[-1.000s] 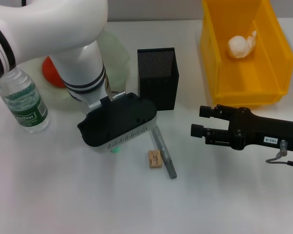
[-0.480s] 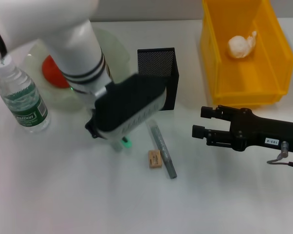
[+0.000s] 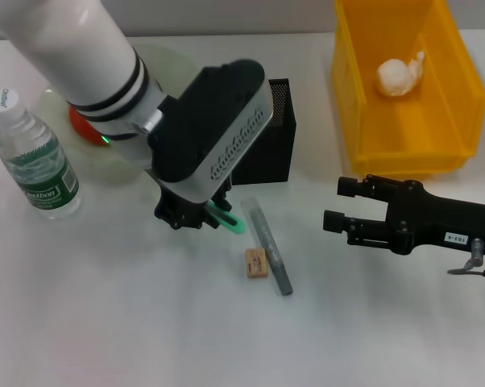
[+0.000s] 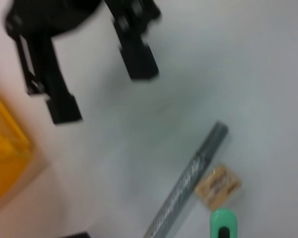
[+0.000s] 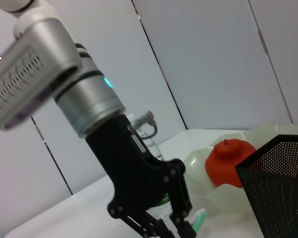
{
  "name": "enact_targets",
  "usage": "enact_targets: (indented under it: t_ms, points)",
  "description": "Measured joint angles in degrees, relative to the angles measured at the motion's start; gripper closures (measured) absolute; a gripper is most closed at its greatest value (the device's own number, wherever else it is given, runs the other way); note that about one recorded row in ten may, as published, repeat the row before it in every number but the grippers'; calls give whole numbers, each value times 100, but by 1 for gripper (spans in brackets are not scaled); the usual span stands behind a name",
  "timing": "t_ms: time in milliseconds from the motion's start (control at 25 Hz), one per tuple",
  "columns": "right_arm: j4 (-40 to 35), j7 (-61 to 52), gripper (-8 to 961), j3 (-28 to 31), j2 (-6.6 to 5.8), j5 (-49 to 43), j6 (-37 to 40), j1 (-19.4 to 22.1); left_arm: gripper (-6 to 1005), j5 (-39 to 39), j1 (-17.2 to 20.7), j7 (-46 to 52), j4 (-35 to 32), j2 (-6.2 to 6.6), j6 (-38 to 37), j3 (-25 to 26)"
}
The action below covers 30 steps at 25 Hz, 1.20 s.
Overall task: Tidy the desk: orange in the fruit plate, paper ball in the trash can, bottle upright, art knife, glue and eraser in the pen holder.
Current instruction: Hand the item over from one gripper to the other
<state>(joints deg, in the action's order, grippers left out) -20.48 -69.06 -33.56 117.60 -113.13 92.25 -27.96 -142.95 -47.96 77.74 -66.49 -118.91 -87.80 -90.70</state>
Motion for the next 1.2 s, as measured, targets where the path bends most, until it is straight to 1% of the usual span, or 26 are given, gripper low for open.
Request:
enact_targets:
  t_ms: [80, 160, 240, 320, 360, 440, 480, 520, 560, 680, 760, 920, 1000, 1040, 1080, 1160, 1200]
  points:
    - [0, 9, 166, -2, -7, -1, 25, 1, 811, 141, 86, 93, -210, 5, -204, 166]
    - [-1, 19, 166, -4, -18, -10, 56, 16, 811, 346, 130, 166, -351, 3, -480, 528]
    - [0, 83, 166, -1, -30, -13, 83, 76, 811, 631, 140, 233, -411, 11, -737, 923]
    - [0, 208, 166, 11, -56, 0, 174, 149, 811, 983, 180, 311, -432, 20, -989, 1502]
    - [0, 208, 166, 11, -56, 0, 174, 149, 811, 983, 180, 311, -432, 20, -989, 1502]
    - [-8, 243, 165, 17, -79, 2, 248, 181, 811, 1264, 256, 411, -424, 21, -1043, 1802]
    - [-11, 253, 165, 17, -92, 1, 270, 193, 811, 1346, 285, 427, -419, 22, -1046, 1867]
    - [-14, 295, 165, 17, -109, -14, 289, 208, 811, 1589, 379, 462, -399, 26, -1072, 2049]
    - [-14, 295, 165, 17, -109, -14, 289, 208, 811, 1589, 379, 462, -399, 26, -1072, 2049]
    - [-16, 392, 165, -5, -112, -27, 329, 224, 811, 2057, 533, 476, -330, 35, -1140, 2337]
    - [-20, 463, 165, -23, -117, -31, 384, 227, 811, 2361, 650, 486, -269, 36, -1207, 2424]
    - [-73, 734, 165, -27, -130, -35, 439, 224, 810, 2918, 947, 506, -233, 30, -1248, 2402]
    - [-80, 923, 165, -26, -131, -35, 476, 208, 810, 3307, 1106, 528, -178, 20, -1252, 2356]
    - [-80, 1018, 165, -25, -128, -35, 492, 190, 810, 3631, 1194, 539, -70, 18, -1250, 2332]
    - [-81, 1052, 165, -31, -120, -40, 496, 175, 810, 3631, 1194, 539, -70, 18, -1250, 2332]
    - [-97, 1120, 166, -51, -102, -50, 526, 158, 810, 4056, 1274, 544, 200, 17, -1234, 2325]
    - [-99, 1158, 166, -61, -100, -51, 582, 158, 810, 4056, 1274, 544, 200, 17, -1234, 2325]
